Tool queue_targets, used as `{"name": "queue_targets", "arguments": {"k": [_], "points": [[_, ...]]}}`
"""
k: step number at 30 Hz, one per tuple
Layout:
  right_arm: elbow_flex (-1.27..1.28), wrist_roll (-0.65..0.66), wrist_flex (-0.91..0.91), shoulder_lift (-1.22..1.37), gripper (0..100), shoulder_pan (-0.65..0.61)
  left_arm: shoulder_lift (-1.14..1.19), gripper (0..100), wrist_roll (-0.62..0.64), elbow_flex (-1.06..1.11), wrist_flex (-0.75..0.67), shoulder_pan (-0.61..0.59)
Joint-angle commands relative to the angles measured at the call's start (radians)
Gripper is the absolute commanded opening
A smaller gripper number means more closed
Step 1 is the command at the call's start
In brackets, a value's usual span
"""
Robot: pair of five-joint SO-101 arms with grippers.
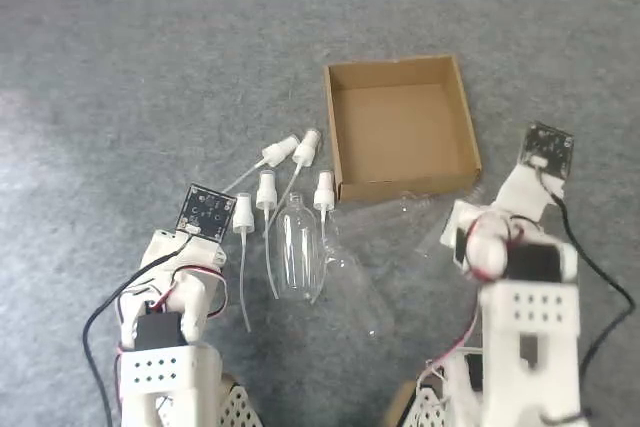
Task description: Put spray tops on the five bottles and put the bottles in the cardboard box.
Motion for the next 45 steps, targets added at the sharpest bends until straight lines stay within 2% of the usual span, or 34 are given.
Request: {"name": "queue_targets", "arguments": {"k": [1,5,9,12,18,25,32,39,45], "points": [[-0.143,-0.054,0.102,0.170,52.5,-0.008,-0.015,1,-0.008,-0.005,0.005,-0.003],[-0.164,-0.066,0.084,0.278,54.5,-0.044,-0.015,1,-0.008,-0.005,0.005,-0.003],[-0.167,-0.107,-0.064,0.346,51.5,0.025,-0.015,1,-0.008,-0.005,0.005,-0.003],[-0.166,-0.063,-0.143,0.375,46.1,0.059,-0.015,1,-0.008,-0.005,0.005,-0.003],[-0.160,-0.017,-0.143,0.400,34.4,0.107,-0.015,1,-0.008,-0.005,0.005,-0.003],[-0.161,-0.009,-0.156,0.496,32.9,0.163,-0.015,1,-0.008,-0.005,0.005,-0.003],[-0.161,0.080,-0.232,0.630,32.9,0.225,-0.015,1,-0.008,-0.005,0.005,-0.005],[-0.160,0.276,-0.182,0.676,32.9,0.374,-0.015,1,-0.008,-0.005,0.005,-0.005],[-0.160,0.629,-0.130,0.702,32.8,0.529,-0.015,1,-0.008,-0.005,0.006,-0.005]]}}
